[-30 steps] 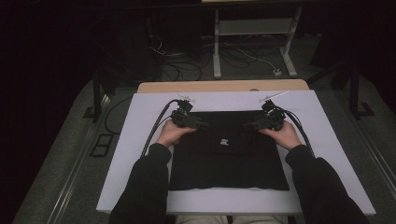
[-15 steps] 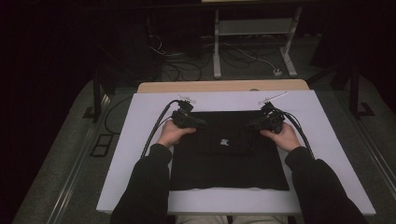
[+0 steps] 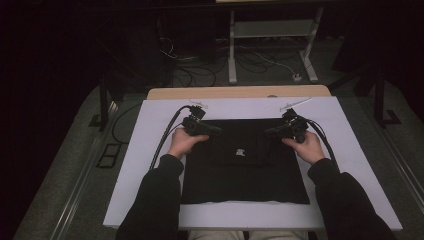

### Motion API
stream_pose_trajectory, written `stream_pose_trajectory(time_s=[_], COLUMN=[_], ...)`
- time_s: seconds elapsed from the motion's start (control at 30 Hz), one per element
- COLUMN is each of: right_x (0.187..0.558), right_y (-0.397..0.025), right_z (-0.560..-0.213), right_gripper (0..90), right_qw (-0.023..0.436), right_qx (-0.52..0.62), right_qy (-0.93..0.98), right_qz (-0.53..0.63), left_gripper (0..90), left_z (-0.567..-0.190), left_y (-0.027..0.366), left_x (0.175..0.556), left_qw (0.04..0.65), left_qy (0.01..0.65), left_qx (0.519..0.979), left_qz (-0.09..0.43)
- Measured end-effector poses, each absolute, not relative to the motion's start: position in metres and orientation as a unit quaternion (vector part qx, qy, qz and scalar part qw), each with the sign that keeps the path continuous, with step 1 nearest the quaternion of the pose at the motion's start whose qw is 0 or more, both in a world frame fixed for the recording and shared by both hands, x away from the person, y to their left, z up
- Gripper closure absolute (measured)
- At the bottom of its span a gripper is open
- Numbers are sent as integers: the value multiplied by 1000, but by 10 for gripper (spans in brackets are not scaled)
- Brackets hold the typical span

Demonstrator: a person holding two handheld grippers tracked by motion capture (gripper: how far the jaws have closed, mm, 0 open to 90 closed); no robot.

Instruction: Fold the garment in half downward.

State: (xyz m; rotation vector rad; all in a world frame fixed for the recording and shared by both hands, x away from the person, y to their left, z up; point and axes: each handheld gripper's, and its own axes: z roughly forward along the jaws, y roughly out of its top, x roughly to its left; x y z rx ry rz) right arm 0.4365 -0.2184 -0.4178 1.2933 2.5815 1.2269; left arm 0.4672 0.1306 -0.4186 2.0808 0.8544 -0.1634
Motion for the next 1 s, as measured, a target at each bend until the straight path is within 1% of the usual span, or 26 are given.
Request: stream_pose_trajectory(time_s=[0.1,0.23,0.33,0.43,0.53,0.77,1.0], right_x=[435,433,432,431,429,418,405], right_y=[-219,-222,-224,-228,-232,-239,-247], right_z=[-415,-410,-407,-402,-397,-387,-385], right_gripper=[847,851,854,855,855,855,854], right_qw=[-9,-7,-14,-18,-25,-41,-48], right_qx=[414,418,422,426,428,427,424], right_qy=[818,813,809,801,793,777,771], right_qz=[400,405,410,420,433,460,473], left_gripper=[816,816,817,817,818,819,819], left_z=[-414,-408,-404,-399,-394,-386,-381], left_y=[130,130,132,133,134,139,141], left_x=[465,462,460,457,453,440,426], left_qw=[436,440,438,434,444,460,474], left_qy=[341,343,342,333,330,328,322], left_qx=[830,828,830,836,833,825,819], left_qz=[-62,-56,-52,-42,-32,-24,-20])
